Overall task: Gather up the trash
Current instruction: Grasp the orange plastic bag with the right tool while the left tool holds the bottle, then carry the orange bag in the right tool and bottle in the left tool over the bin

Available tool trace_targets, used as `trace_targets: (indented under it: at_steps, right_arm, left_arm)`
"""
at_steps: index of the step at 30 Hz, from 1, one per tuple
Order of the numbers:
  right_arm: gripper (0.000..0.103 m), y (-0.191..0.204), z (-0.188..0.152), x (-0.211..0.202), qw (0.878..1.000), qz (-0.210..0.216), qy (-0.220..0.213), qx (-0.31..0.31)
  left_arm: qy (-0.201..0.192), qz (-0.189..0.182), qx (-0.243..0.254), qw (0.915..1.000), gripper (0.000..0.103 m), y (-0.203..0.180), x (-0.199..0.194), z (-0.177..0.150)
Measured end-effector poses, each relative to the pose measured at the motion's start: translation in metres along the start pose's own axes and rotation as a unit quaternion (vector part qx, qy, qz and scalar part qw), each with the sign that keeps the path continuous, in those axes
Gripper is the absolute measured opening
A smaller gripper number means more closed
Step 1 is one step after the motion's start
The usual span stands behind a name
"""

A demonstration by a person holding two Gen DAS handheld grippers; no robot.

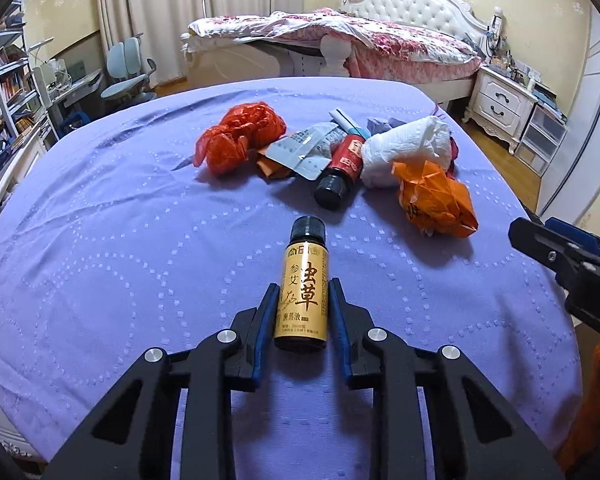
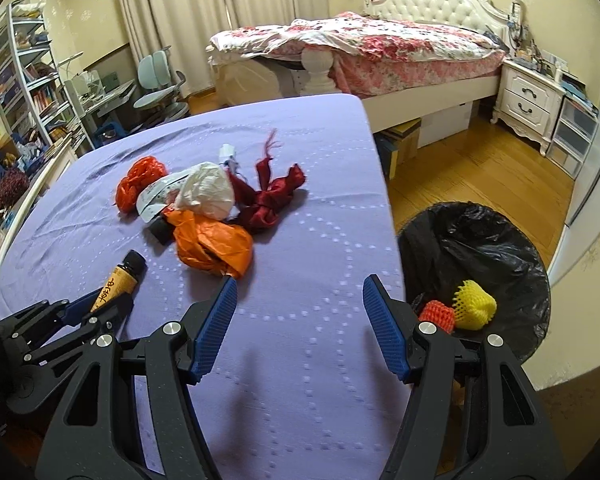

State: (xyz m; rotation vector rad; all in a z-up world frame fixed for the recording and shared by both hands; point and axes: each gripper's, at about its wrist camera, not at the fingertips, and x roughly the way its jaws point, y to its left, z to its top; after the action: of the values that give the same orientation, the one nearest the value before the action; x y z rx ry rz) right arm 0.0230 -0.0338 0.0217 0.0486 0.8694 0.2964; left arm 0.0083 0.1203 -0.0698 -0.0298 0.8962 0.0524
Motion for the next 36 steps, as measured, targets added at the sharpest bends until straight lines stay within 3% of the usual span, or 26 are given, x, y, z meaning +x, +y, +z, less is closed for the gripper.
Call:
trace_targets:
  at_steps: [14,18,20,36]
  right_arm:
    - [0.064,0.049,0.014,0.037,0.998,0.02,0.021,-0.047]
    - [0.063,0.059,0.016,0.047,0.998,0.019,0.03,-0.061]
    - [0.051,0.064,0.013,0.048,0.997,0.019,0.035,-0.066]
    - [0.05,0.06,-0.009,0.017,0.997,0.031,0.029,-0.065]
  left_arm:
    - [-0.023,0.054,-0.057,0.9966,0.027,0.065,-0.004,0.007]
    - [-0.021,0.055,-0.065,0.9962,0.028,0.07,-0.004,0.005]
    - [-0.02,0.053,-0.067,0.9961,0.028,0.072,-0.002,0.004]
    - [-0.034,0.047,-0.065,0.9962,0.027,0.069,-0.01,-0.001]
